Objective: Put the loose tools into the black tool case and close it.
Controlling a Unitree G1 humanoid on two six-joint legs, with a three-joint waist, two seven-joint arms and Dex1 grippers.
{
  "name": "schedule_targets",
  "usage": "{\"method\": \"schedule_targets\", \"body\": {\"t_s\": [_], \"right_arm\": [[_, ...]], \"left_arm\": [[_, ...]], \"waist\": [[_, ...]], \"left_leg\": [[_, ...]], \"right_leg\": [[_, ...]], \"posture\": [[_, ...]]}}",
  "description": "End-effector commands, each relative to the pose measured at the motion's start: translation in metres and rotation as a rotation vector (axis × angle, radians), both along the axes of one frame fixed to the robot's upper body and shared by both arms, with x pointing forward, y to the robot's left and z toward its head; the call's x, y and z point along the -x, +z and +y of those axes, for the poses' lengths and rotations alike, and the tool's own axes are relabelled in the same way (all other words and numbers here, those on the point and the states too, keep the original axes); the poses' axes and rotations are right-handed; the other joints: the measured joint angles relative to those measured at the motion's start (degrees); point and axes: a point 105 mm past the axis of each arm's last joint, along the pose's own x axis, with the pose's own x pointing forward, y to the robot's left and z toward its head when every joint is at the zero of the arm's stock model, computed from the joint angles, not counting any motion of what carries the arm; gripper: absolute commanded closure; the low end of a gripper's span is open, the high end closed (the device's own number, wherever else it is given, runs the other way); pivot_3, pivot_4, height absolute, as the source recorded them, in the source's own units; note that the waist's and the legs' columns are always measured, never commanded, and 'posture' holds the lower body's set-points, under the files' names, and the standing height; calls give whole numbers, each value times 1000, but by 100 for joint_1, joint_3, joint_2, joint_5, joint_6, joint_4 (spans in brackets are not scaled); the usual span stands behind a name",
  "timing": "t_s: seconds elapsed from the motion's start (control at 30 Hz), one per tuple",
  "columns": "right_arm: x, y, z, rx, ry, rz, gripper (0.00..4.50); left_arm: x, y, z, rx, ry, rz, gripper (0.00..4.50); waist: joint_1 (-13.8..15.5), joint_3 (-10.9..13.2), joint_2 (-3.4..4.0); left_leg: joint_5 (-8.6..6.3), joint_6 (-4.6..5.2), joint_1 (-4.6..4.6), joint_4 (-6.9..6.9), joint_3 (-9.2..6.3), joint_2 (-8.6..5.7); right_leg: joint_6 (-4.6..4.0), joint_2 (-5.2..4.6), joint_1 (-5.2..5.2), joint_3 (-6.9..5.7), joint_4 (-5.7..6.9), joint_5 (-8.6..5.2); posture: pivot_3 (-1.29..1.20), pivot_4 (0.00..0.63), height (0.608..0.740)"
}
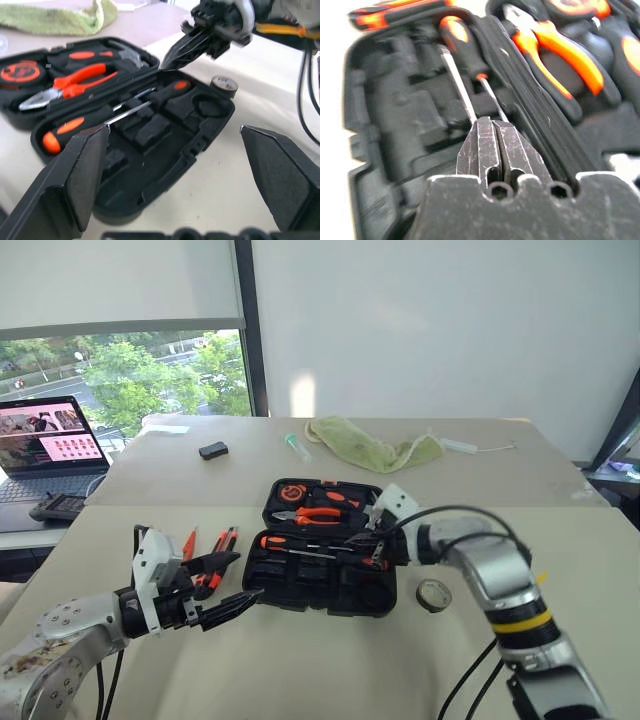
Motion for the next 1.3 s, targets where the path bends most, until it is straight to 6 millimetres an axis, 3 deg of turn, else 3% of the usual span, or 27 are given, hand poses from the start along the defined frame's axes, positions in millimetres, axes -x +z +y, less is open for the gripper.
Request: {"method": "schedule_targets", "body": {"t_s": [0.03,0.1,0.27,0.5,0.57,0.63,0.73,0.87,1.2,1.3], "right_arm": [[-6,4,3,-6,-126,-156,4468],[-5,-8,9,10,-138,-156,4468],[15,-58,35,245,9,-173,4468],[28,-111,28,575,184,-222,4468],[22,-96,29,475,135,-260,4468],[20,-59,38,198,80,-282,4468],[29,-8,32,-116,89,-248,4468],[53,47,7,-236,185,-332,3474],[117,91,-16,-229,408,-383,105],[127,91,-21,-180,421,-415,39]], "left_arm": [[1,6,4,0,10,-52,0],[1,5,5,-2,10,-52,0],[-2,3,10,-11,20,-54,0],[-1,-3,12,-14,25,-51,0],[-2,-4,15,-20,58,-54,0],[-5,-4,22,-17,109,-45,0],[-10,-4,35,-17,186,-41,0],[-27,-3,56,-7,338,-30,0],[-87,-13,101,-236,820,220,0],[-95,-22,108,-276,891,307,0]], "waist": [[-2,0,0],[-5,0,0],[-46,-2,-3],[-54,-35,-35],[-32,-59,-56],[-14,-69,-73],[-4,-59,-78],[9,9,-12],[136,39,-42],[136,47,-57]], "left_leg": [[2,-2,0,-4,0,0],[3,-4,5,-6,2,0],[1,1,21,-10,2,4],[-13,19,137,-60,1,18],[-21,9,155,-65,-1,32],[-25,1,156,-66,-5,43],[-33,-12,135,-61,-12,62],[-36,-7,115,-59,-12,62],[-34,-7,114,-55,-25,55],[-35,-6,112,-56,-26,45]], "right_leg": [[-1,4,-2,0,0,0],[-3,33,1,0,1,-2],[-11,52,12,2,3,-7],[-37,67,100,-2,3,-43],[-56,72,111,-12,14,-67],[-61,79,113,-16,16,-72],[-67,81,103,-16,13,-74],[-66,63,81,-16,14,-72],[-61,86,91,-31,17,-70],[-54,85,91,-31,13,-69]], "posture": [[0,150,740],[0,150,740],[0,150,740],[0,150,740],[0,150,740],[0,150,740],[0,150,740],[0,150,740],[0,150,740],[0,150,740]]}}
